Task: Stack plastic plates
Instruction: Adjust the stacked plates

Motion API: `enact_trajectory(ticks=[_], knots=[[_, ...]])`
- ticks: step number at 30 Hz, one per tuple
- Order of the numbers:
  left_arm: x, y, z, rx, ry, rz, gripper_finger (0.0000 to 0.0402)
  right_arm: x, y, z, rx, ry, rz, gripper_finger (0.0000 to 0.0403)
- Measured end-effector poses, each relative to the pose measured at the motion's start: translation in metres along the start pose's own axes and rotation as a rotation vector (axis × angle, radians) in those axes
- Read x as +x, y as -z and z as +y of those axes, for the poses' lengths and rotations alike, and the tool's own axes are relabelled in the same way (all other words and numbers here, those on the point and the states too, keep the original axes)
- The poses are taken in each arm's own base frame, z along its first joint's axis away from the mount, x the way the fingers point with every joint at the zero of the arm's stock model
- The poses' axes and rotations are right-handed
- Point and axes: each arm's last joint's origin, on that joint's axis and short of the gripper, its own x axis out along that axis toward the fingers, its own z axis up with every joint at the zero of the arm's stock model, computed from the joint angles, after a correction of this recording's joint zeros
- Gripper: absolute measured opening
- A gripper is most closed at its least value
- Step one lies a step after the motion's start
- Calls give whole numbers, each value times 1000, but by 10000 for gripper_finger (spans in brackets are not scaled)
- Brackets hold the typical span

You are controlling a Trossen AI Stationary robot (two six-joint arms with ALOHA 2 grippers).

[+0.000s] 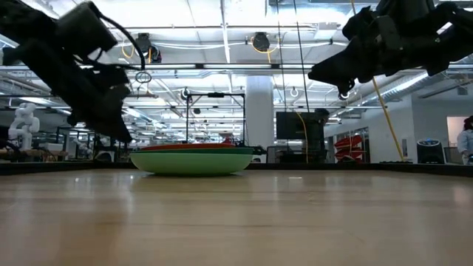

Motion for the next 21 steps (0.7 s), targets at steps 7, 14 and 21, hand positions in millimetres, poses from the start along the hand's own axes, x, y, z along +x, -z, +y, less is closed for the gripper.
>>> enact_trajectory(ticks=[7,14,21], knots=[[14,1,8,35,-102,169,53,0,1,-1,11,20,6,118],[33,-3,15,64,-155,181,53,0,3,-1,14,21,25,118],[56,-20,14,26,-34,84,53,0,3,-1,15,21,29,118]])
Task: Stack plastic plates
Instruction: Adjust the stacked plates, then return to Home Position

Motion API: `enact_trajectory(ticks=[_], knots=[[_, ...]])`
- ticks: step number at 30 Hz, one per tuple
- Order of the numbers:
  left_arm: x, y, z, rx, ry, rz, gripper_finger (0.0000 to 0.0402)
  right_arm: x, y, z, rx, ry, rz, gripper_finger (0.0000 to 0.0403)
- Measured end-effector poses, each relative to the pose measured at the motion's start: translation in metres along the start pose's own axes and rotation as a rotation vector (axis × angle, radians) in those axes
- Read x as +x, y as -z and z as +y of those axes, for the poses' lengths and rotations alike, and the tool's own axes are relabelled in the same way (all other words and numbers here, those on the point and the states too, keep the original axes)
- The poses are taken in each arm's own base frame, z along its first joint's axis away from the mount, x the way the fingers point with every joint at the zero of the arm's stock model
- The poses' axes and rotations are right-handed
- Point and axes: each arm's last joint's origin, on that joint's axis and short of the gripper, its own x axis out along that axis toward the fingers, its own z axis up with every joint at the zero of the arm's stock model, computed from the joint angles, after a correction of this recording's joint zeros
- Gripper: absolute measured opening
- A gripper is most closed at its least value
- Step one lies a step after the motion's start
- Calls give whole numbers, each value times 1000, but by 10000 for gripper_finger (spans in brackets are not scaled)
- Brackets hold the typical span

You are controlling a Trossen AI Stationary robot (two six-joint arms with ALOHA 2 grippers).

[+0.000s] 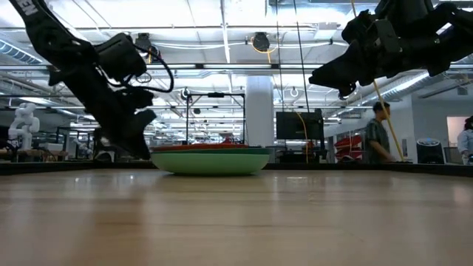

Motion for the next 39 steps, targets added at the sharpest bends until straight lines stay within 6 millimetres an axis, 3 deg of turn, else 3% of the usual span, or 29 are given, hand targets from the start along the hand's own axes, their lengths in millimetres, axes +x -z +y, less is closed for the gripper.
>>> enact_trajectory(ticks=[7,11,17,24,32,39], knots=[[13,-12,-6,-14,36,-53,53,0,0,0,0,0,0,118],[8,-19,-15,95,66,-74,53,0,1,0,-31,-5,9,118],[-25,-28,-23,260,223,-188,53,-4,5,0,-102,-7,-6,118],[-70,-29,-16,345,374,-356,53,-23,24,1,-100,5,-35,118],[-109,-12,3,308,487,-542,53,-43,34,2,-88,50,-59,118],[-121,11,21,267,546,-671,53,-56,34,2,-109,107,-54,118]])
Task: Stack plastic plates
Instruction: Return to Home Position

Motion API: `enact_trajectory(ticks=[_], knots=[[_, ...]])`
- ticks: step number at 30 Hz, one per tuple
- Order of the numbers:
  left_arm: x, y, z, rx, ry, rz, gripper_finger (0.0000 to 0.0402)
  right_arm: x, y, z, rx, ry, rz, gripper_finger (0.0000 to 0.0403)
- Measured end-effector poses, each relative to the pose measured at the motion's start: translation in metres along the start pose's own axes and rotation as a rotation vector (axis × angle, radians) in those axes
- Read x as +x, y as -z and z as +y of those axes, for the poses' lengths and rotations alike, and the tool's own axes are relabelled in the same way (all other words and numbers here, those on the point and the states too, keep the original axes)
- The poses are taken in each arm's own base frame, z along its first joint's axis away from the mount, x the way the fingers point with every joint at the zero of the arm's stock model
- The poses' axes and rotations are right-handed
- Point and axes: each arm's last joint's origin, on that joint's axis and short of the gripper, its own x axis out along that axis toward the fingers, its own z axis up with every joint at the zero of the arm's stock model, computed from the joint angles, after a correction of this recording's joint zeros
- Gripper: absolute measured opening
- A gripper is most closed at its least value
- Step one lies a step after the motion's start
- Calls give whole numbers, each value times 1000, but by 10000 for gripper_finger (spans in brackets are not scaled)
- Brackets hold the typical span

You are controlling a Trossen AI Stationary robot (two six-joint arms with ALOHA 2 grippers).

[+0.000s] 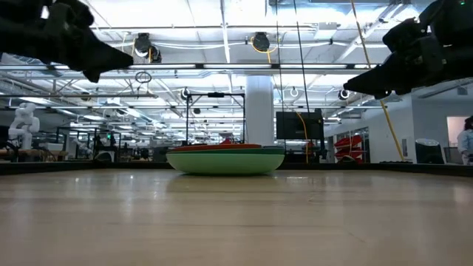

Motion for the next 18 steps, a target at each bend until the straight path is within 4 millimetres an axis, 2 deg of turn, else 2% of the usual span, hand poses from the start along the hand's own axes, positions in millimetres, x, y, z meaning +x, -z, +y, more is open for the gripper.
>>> enact_trajectory(ticks=[10,12,16,18], knots=[[-27,24,5,-33,5,-76,53,-13,5,-2,-40,80,28,118],[-27,25,5,-33,6,-76,53,-14,10,-2,-51,102,10,118],[-26,29,5,-22,13,-61,53,-16,6,-4,-64,154,-70,118],[-25,34,5,-20,12,-41,53,-17,9,-5,-72,188,-38,118]])
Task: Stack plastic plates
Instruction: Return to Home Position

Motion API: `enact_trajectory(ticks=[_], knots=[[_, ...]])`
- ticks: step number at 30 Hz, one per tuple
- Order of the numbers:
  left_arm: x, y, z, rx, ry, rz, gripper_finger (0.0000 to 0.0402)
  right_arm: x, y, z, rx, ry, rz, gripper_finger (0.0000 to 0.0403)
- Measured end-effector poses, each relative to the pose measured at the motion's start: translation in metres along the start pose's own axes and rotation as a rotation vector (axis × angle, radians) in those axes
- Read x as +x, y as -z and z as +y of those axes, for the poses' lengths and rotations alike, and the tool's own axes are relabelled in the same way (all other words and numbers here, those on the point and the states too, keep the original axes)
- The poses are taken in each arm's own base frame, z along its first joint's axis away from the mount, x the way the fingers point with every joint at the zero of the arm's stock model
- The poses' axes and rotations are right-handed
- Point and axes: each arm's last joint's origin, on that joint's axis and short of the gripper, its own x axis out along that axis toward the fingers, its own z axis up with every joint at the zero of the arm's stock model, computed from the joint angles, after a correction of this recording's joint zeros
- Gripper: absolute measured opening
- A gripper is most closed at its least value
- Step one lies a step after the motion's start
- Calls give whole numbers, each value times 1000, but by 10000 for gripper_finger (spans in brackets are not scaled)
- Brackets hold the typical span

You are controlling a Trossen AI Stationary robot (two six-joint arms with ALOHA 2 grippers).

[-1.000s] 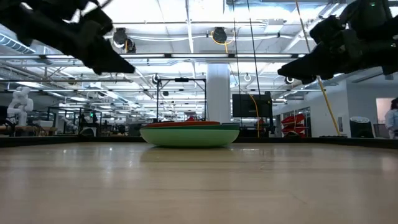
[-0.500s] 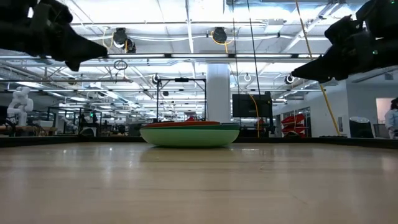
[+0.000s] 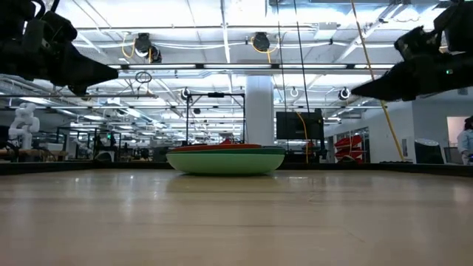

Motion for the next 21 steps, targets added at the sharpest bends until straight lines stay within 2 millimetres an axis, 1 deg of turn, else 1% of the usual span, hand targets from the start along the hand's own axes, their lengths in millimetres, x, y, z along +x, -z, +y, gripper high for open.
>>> enact_trajectory(ticks=[4,8,13,21], knots=[[0,1,0,-4,-11,11,53,0,0,-1,0,39,8,118],[1,5,1,-42,-39,54,53,1,1,-1,66,43,16,118],[1,5,1,-47,-40,55,53,1,1,-1,140,43,15,118],[1,5,1,-47,-40,55,53,1,2,-1,136,42,18,118]])
